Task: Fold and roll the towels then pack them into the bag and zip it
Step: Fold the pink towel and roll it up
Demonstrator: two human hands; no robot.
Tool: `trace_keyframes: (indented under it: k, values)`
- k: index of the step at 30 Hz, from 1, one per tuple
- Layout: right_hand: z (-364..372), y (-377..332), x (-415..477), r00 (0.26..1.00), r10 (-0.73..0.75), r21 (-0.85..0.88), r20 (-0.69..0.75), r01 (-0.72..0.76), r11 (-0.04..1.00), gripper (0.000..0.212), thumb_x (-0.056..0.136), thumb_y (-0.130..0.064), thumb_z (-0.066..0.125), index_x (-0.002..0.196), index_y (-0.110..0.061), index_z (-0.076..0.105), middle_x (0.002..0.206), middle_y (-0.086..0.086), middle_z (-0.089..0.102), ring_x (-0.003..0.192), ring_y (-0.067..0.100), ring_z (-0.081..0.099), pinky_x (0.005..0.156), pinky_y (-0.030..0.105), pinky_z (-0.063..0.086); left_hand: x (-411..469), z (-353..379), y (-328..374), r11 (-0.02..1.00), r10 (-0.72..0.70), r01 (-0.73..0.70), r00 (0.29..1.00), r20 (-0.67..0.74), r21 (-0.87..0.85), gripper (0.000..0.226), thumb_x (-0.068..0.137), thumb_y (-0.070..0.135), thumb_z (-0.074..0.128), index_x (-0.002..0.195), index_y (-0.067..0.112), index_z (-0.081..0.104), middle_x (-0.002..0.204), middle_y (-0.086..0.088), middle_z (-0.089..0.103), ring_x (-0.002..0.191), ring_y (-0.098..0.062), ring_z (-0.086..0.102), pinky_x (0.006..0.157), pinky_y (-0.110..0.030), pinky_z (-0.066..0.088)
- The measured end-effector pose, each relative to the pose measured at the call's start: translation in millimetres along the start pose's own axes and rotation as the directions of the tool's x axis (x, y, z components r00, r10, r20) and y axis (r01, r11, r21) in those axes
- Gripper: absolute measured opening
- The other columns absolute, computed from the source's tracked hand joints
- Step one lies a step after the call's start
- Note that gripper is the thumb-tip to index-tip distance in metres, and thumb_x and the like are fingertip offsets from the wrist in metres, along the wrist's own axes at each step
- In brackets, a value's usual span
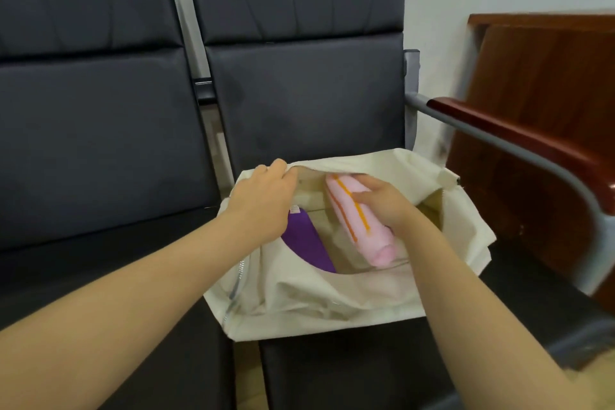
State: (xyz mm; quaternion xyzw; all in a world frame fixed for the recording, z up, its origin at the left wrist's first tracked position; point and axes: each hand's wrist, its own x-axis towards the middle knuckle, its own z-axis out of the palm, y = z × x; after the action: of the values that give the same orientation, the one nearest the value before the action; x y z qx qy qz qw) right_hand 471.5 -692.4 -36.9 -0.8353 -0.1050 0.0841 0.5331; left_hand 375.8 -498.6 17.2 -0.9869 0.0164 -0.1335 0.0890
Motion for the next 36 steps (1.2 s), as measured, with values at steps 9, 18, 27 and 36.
trace_keyframes:
  k: [9, 18, 27, 36]
  values:
    - [38.1, 39.1, 9.1, 0.986, 0.125, 0.030, 0.115, -0.129, 0.991, 0.042, 0.097, -0.016, 0.054, 0.138, -0.016, 0.051, 0.134, 0.005, 0.057, 0.119, 0.021, 0.054, 0.104, 0.032, 0.040, -11.5, 7.5, 5.5, 0.998, 0.057, -0.056, 0.997, -0.044, 0.015, 0.043, 0.088, 0.007, 0.049, 0.128, 0.017, 0.038, 0.123, 0.000, 0.039, 0.103, -0.019, 0.046, 0.060, -0.029, 0.033]
    - [39.3, 31.3, -8.0, 0.993, 0.039, -0.367, 0.108, 0.004, 0.930, 0.055, 0.097, -0.046, 0.048, 0.146, -0.023, 0.040, 0.143, 0.004, 0.049, 0.131, 0.026, 0.046, 0.102, 0.032, 0.035, -18.7, 14.9, 2.4, 0.997, 0.080, -0.079, 0.995, -0.056, 0.020, 0.040, 0.087, 0.009, 0.049, 0.125, 0.017, 0.042, 0.124, -0.004, 0.038, 0.099, -0.020, 0.047, 0.061, -0.030, 0.039]
    - [77.9, -58.7, -50.3, 0.958, -0.200, -0.853, 0.205, 0.275, 0.444, 0.032, 0.098, -0.025, 0.040, 0.126, -0.017, 0.051, 0.119, 0.005, 0.062, 0.104, 0.027, 0.059, 0.077, 0.035, 0.044, -37.2, 7.5, 1.5, 0.994, 0.104, -0.105, 0.994, -0.021, -0.039, 0.043, 0.086, 0.026, 0.051, 0.127, 0.020, 0.043, 0.125, -0.005, 0.039, 0.104, -0.025, 0.045, 0.071, -0.032, 0.033]
    - [154.2, -172.6, -107.9, 0.942, -0.319, -0.855, 0.102, 0.247, 0.457, 0.017, 0.092, -0.008, 0.048, 0.102, -0.012, 0.061, 0.101, 0.004, 0.064, 0.097, 0.023, 0.062, 0.067, 0.029, 0.040, -95.5, -38.7, -81.0, 0.996, -0.074, 0.065, 0.987, -0.141, -0.065, 0.040, 0.087, 0.035, 0.054, 0.121, 0.017, 0.043, 0.118, -0.002, 0.047, 0.099, -0.021, 0.049, 0.070, -0.030, 0.031]
